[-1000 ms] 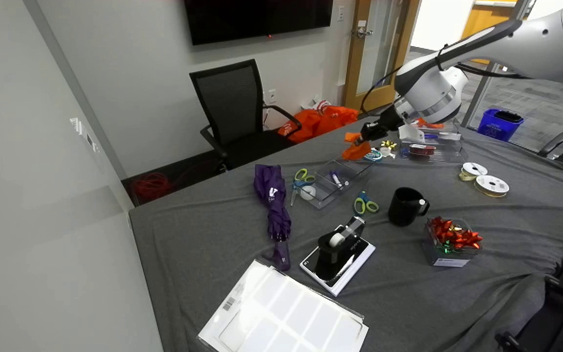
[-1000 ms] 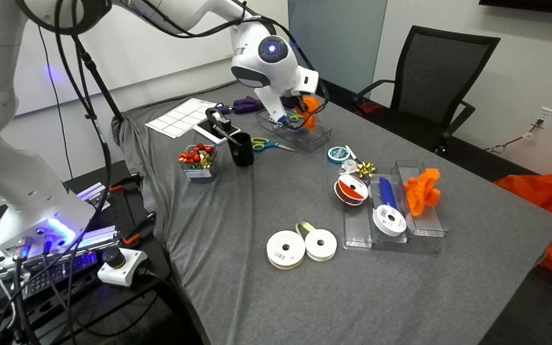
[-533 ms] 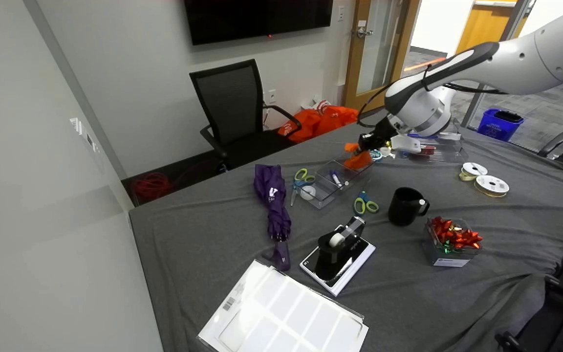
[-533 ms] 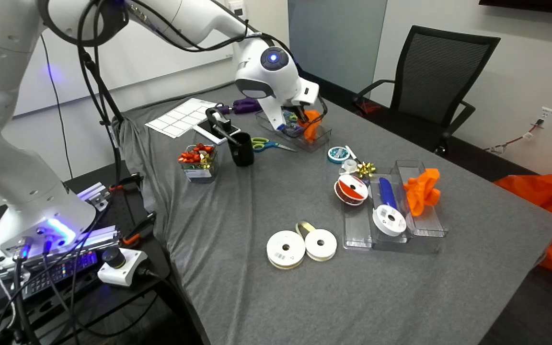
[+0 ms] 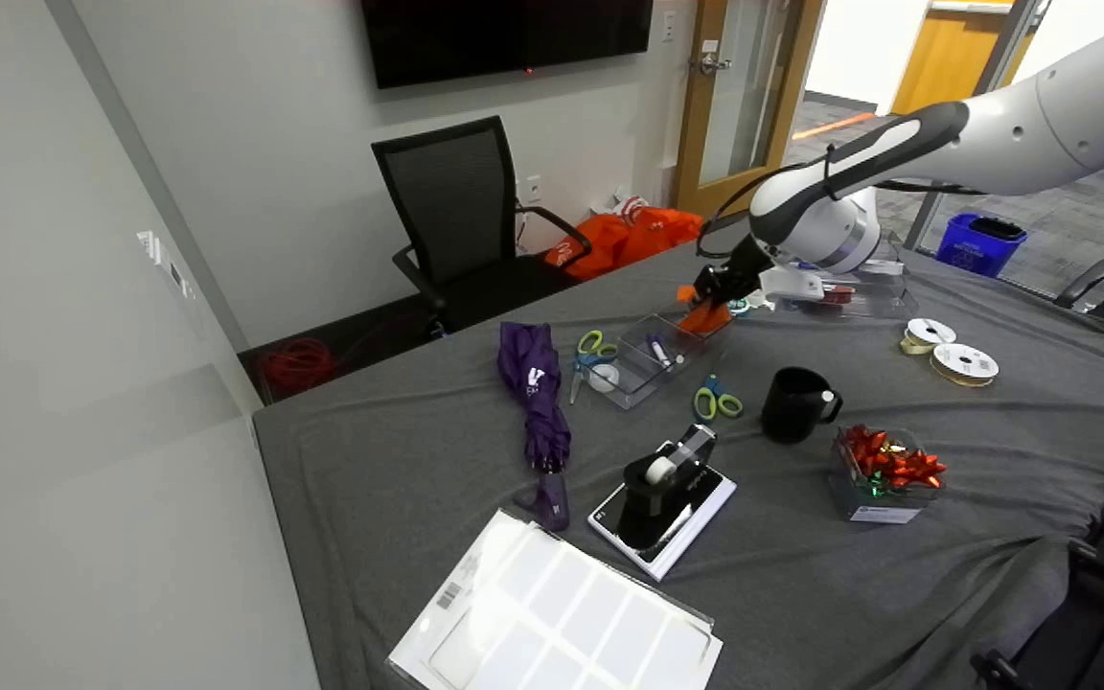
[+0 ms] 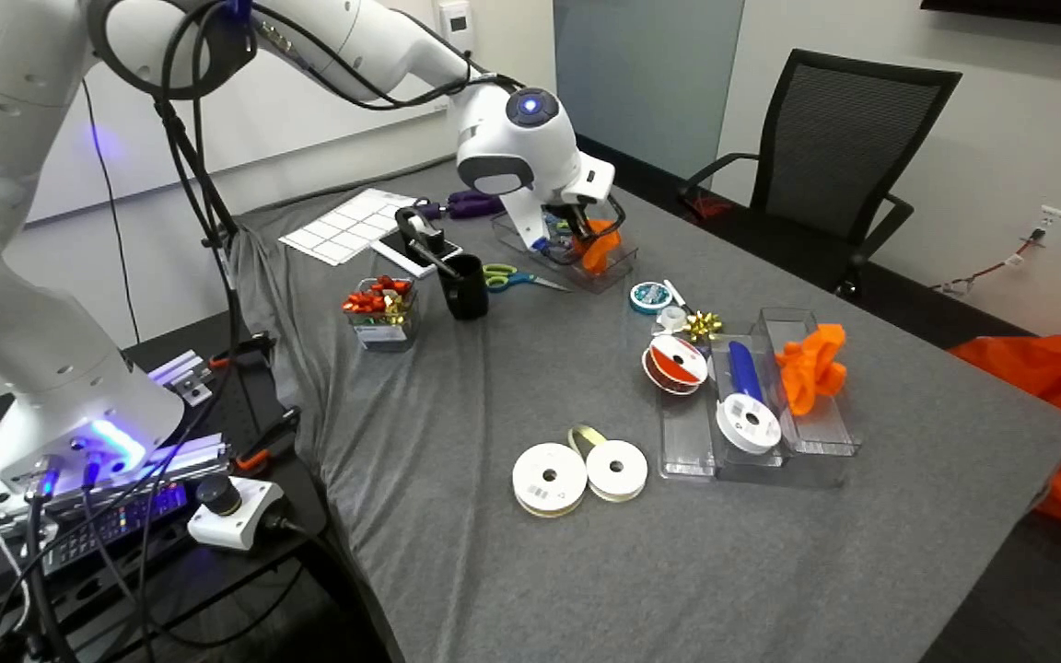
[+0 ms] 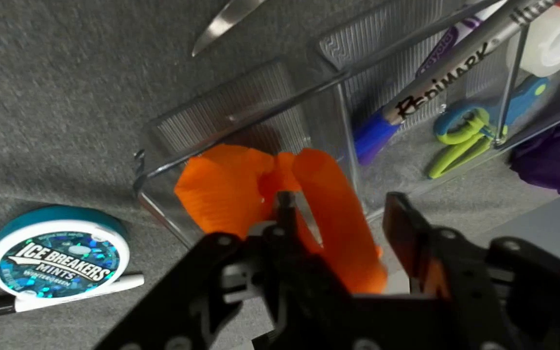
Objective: Move one of the orange gloves to the clear container next to the purple umbrella
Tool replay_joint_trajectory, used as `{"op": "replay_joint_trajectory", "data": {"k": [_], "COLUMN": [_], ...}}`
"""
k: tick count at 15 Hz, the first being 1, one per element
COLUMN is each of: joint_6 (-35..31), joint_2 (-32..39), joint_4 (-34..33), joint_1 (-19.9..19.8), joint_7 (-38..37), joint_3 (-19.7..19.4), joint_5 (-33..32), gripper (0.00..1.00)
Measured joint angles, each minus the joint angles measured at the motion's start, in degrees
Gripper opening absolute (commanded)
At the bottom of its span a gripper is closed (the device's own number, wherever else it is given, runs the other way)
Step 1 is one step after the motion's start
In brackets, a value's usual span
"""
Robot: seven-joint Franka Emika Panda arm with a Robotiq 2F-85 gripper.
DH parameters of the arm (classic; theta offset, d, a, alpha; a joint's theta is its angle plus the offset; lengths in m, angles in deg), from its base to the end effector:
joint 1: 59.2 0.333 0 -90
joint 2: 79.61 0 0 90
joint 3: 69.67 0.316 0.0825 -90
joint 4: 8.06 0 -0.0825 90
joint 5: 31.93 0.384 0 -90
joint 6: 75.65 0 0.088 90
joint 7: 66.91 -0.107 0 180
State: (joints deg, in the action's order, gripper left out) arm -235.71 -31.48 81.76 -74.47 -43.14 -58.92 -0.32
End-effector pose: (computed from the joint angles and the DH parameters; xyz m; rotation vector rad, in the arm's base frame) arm 0.7191 -0.1056 0.1864 -2.7447 0.3322 -0.6374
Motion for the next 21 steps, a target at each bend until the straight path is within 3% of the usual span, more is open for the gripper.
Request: {"op": "replay_joint_trajectory", "data": {"k": [2,4,15,21], "joint_6": [0.0,0.1,0.7,12.0], "joint_2": [0.0,0.0,-3.7,-9.2], "joint_4": [-0.6,-1.4,-2.8,-2.6], "joint_1": [-0.1,-0.2,-0.4,-0.2], "joint_7": [-2.7,-4.9,-8.2,-8.7], "joint_3": [0.0,0.0,-0.1,-2.3], "joint_5": [-2.7,-5.5,-12.8,-16.8], "gripper": [0.96,1.00,1.00,1.00]}}
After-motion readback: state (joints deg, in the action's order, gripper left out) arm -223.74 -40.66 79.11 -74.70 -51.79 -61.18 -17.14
